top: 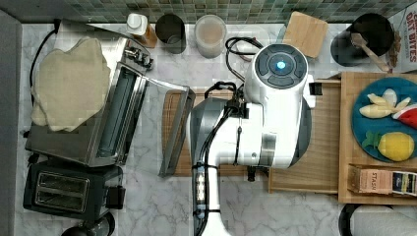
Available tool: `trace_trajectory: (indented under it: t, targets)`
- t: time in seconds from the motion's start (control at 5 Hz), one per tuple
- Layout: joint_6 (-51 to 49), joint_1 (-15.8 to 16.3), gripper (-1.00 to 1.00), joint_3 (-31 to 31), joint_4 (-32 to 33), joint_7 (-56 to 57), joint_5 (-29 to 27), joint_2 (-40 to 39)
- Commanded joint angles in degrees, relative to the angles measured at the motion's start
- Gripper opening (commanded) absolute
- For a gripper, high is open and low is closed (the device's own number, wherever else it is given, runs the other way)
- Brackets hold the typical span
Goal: Close the drawer.
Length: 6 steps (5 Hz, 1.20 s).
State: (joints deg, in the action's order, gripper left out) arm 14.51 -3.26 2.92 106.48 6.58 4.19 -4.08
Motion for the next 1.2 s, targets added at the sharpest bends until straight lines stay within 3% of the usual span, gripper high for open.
trace_trajectory:
  t: [0.2,0.6,0.8,1.2]
  targets:
    - [0.0,0.0,-1.0,0.1,0.1,0.0,0.1,0.0]
    - [6.4,0.8,-1.0,-1.1,6.1,13.8,1.8,1.4]
    - [6.9,0.9,-1.0,-1.4,6.0,19.2,-1.2,0.0]
    - [12.3,2.0,-1.0,-2.0,10.8,22.0,-2.6,-0.3]
